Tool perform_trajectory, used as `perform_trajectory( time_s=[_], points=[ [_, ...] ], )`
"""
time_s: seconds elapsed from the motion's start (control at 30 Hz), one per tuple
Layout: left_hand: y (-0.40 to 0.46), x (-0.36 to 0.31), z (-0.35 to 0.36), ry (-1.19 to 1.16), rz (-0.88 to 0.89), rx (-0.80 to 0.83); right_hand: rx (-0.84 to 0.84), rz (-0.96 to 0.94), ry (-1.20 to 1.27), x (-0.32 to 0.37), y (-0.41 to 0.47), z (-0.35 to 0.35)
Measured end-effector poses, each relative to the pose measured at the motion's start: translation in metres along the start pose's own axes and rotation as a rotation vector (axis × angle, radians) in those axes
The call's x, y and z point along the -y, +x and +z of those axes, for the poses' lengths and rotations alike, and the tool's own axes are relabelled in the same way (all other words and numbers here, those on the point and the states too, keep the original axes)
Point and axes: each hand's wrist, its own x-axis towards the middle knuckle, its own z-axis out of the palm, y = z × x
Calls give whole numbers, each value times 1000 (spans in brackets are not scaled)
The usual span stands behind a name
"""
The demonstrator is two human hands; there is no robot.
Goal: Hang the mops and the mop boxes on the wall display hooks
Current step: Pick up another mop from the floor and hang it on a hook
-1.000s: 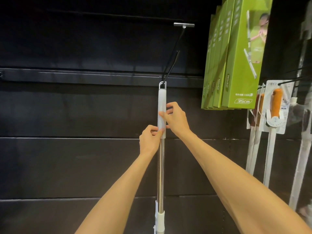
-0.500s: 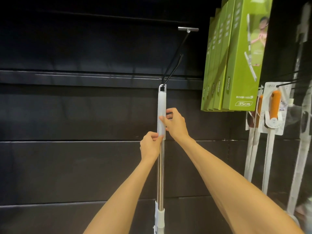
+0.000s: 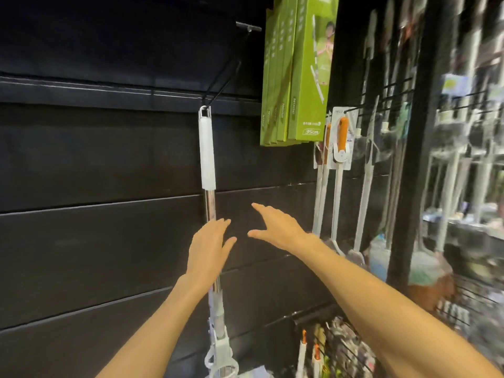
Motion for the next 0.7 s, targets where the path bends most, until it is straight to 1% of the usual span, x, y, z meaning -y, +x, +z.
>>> perform_trajectory(
  time_s=[0.07, 0.13, 0.23, 0.33, 0.53, 0.7],
  points=[
    [-19, -8, 17, 81, 63, 107, 49, 21, -82, -13, -36, 11],
    [-38, -21, 35, 110, 106, 207, 120, 27, -161, -29, -73, 25],
    [-71, -47, 60, 136, 173, 321, 224, 68, -246, -54, -131, 39],
    [-110, -78, 82, 177, 238, 412, 299, 124, -277, -78, -193, 45],
    [-185, -157, 111, 162, 331, 539, 356, 242, -251, -143, -309, 37],
    [-247, -253, 138, 58, 392, 631, 373, 315, -252, -207, -415, 13]
  ],
)
